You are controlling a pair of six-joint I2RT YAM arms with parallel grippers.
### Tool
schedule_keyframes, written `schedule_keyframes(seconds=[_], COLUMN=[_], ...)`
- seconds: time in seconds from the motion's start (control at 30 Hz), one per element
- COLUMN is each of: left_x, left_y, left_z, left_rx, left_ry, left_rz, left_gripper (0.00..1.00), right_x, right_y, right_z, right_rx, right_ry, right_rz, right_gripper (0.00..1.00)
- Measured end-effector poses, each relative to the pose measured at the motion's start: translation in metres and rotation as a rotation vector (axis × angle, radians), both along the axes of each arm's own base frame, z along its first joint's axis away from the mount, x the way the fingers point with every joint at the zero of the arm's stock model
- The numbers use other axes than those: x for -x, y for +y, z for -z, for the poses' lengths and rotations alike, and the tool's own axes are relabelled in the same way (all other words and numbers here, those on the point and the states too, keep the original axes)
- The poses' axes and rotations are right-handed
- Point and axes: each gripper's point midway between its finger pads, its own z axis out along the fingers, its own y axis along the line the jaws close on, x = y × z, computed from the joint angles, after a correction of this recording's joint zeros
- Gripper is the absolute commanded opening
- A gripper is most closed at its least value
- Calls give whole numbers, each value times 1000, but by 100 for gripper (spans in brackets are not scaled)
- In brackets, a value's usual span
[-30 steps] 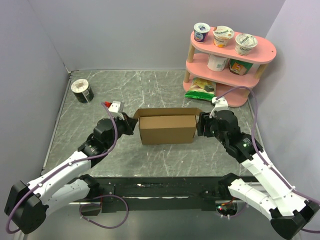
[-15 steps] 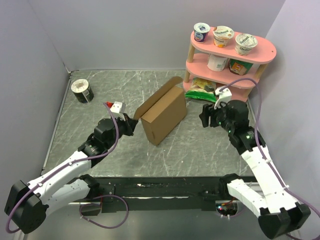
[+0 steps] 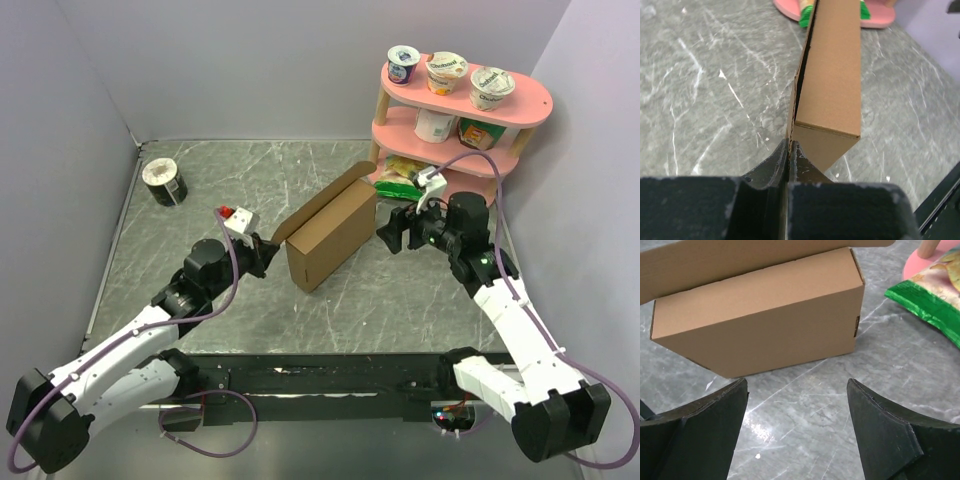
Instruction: Fold the paper box
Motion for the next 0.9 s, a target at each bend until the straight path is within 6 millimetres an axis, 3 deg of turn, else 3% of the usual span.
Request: schedule_keyframes(seconds=[0.23, 0.43, 0.73, 0.9], left_x=[9, 17, 25, 27], left_y=[-7, -13, -19, -20], left_z=[-3, -3, -2, -1], left_rx=[-56, -80, -97, -100], left_ry=[-61, -93, -108, -104], left_rz=[99, 176, 244, 257], left_gripper=[1, 1, 1, 1], right_x=[0, -29, -82, -95], right_y=[-12, -28, -33, -32], right_z=[-12, -28, -2, 12], right_rx=[37, 97, 157, 196], right_ry=[-71, -115, -70, -75], right_rz=[33, 17, -147, -206], right_gripper=[89, 86, 84, 85])
